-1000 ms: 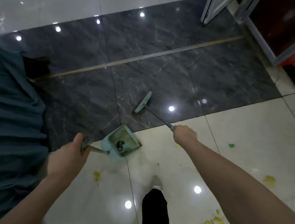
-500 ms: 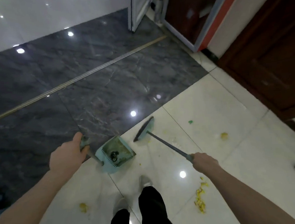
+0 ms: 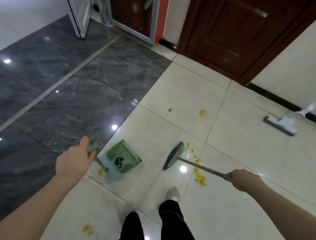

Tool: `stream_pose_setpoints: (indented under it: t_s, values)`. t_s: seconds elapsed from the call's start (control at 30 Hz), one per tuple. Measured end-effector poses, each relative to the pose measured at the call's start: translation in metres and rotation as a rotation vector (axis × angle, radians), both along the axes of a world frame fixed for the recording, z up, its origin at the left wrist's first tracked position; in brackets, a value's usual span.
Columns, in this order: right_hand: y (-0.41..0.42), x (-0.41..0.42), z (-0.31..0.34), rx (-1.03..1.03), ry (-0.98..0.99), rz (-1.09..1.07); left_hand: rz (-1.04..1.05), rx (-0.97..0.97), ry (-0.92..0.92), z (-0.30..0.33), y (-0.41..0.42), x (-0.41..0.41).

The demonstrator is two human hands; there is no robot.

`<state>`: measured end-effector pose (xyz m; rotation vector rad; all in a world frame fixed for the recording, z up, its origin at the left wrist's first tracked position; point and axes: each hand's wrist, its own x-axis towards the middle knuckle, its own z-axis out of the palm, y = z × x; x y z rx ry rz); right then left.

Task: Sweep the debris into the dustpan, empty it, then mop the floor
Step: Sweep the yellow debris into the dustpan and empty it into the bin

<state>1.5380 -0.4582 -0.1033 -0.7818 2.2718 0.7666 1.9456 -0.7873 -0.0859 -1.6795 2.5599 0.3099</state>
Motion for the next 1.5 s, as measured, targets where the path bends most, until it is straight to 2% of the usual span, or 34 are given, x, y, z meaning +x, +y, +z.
stream_pose_setpoints:
  t_s: [0.17, 0.43, 0.53, 0.7, 0.87, 1.1, 1.3, 1.5]
  values:
    - [0.009, -0.018, 0.015, -0.069, 0.002, 0.077, -0.014, -0.019, -0.050, 0.008, 0.022, -0.010]
    - [-0.052, -0.006, -0.011, -0.287, -0.195, 0.130, 0.034, -0.057, -0.152, 0.012, 0.070, -0.015]
    - [-0.078, 0.004, -0.027, -0.250, -0.218, 0.210, 0.097, -0.051, -0.202, 0.016, 0.087, -0.013]
    - [-0.086, 0.010, -0.038, -0.156, -0.132, 0.382, 0.151, -0.029, -0.246, 0.019, 0.116, -0.017]
    - [-0.030, -0.025, -0.033, -0.110, -0.094, 0.401, 0.106, -0.031, -0.259, 0.022, 0.137, -0.041]
    - [0.088, -0.102, -0.012, -0.050, -0.047, 0.213, -0.020, -0.060, -0.227, 0.021, 0.152, -0.112]
    - [0.182, -0.131, 0.005, -0.076, -0.049, 0.053, -0.126, -0.060, -0.155, 0.020, 0.153, -0.173]
    - [0.197, -0.153, 0.030, -0.106, -0.055, -0.028, -0.196, -0.068, -0.081, 0.022, 0.121, -0.225]
